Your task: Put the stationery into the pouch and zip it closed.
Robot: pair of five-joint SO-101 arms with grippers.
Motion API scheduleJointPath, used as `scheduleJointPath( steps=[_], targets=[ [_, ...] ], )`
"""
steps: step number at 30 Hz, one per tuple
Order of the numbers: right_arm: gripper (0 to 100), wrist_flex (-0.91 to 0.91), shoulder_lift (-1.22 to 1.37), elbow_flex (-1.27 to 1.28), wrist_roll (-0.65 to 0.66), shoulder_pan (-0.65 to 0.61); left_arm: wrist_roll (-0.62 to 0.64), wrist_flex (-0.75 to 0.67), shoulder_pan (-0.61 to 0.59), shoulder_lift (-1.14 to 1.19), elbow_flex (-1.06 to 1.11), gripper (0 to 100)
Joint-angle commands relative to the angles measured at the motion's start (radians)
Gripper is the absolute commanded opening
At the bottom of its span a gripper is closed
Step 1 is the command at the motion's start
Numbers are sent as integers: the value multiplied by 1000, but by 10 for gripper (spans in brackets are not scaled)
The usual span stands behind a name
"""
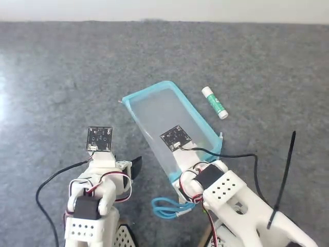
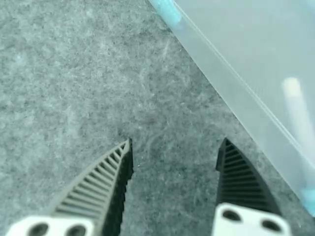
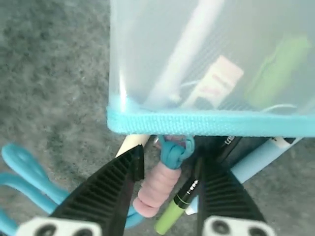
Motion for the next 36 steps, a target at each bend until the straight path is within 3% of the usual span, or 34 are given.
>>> scheduleJointPath(
  steps=[1, 5, 10, 14, 19, 29, 36],
  targets=[
    [106, -10, 5, -3, 64, -7, 9, 3, -3, -21, -7, 266],
    [102, -39, 4, -8, 157, 21, 9, 3, -3, -21, -7, 266],
    [99, -97, -2, -3, 336, 180, 9, 3, -3, -21, -7, 266],
    [0, -125, -5, -9, 336, 214, 9, 3, -3, -21, -7, 266],
    [8, -74, -8, -75, 371, 213, 9, 3, -3, -21, -7, 266],
    [7, 159, 4, -443, 394, 209, 9, 3, -3, -21, -7, 266],
    [7, 177, 4, -546, 394, 150, 9, 3, -3, -21, -7, 266]
  ],
)
